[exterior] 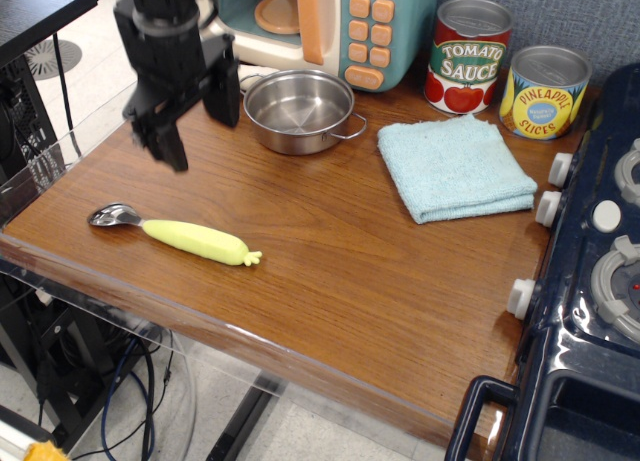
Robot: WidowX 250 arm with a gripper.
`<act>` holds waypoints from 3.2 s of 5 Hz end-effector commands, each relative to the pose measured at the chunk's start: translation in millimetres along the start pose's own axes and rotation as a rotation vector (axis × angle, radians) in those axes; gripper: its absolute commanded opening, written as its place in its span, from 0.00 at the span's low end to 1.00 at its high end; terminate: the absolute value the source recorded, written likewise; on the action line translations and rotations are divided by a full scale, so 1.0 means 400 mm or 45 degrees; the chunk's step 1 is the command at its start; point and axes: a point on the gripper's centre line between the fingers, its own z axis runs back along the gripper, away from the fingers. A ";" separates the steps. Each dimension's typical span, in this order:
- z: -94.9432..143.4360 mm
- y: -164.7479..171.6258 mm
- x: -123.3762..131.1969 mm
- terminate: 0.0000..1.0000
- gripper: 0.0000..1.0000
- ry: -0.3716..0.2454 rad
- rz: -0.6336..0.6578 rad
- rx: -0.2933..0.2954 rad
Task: Move the spoon in front of the blue towel
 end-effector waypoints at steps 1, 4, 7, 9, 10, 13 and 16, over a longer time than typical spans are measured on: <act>-0.044 0.040 -0.040 0.00 1.00 -0.055 -0.023 0.076; -0.126 0.085 -0.048 0.00 1.00 -0.077 -0.046 0.231; -0.105 0.093 -0.019 0.00 0.00 -0.162 -0.082 0.189; 0.007 0.061 -0.013 0.00 0.00 -0.196 -0.126 0.006; 0.078 0.036 -0.066 0.00 0.00 -0.209 -0.291 -0.123; 0.133 0.003 -0.301 0.00 0.00 -0.047 -1.137 -0.329; 0.049 0.018 -0.455 0.00 0.00 0.042 -1.569 -0.330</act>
